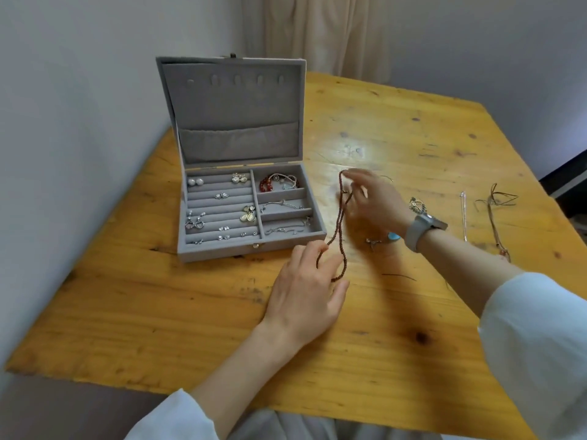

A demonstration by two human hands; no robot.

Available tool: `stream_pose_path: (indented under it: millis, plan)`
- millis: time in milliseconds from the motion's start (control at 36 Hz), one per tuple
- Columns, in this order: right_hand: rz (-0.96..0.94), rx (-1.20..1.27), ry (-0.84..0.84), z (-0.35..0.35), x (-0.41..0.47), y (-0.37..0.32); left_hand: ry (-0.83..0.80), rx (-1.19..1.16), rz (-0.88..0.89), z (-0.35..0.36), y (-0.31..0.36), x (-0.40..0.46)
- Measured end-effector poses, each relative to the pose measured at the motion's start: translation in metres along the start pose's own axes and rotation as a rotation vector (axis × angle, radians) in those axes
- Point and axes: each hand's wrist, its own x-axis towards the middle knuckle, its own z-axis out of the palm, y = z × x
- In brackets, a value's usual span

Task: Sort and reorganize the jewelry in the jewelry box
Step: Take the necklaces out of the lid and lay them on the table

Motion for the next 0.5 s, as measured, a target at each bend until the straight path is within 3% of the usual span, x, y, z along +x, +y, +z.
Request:
stream_pose_path:
  millis: [56,139,333,500]
  plan:
    - [-0.089,-0.176,-0.165,0.008,-0.006,0.005,-0.051,0.037,0.068,0.001,-0.002,-0.004]
    - [-0.076,-0.330,-0.304,0.014,-0.005,0.008,-0.131,0.112,0.136,0.005,-0.006,-0.009]
    - [-0.076,-0.475,-0.380,0.011,-0.001,0.003,-0.135,0.198,0.215,0.007,-0.011,-0.013]
    - [-0.082,-0.462,-0.362,0.002,-0.006,0.000,-0.155,0.093,0.189,0.004,-0.009,-0.015]
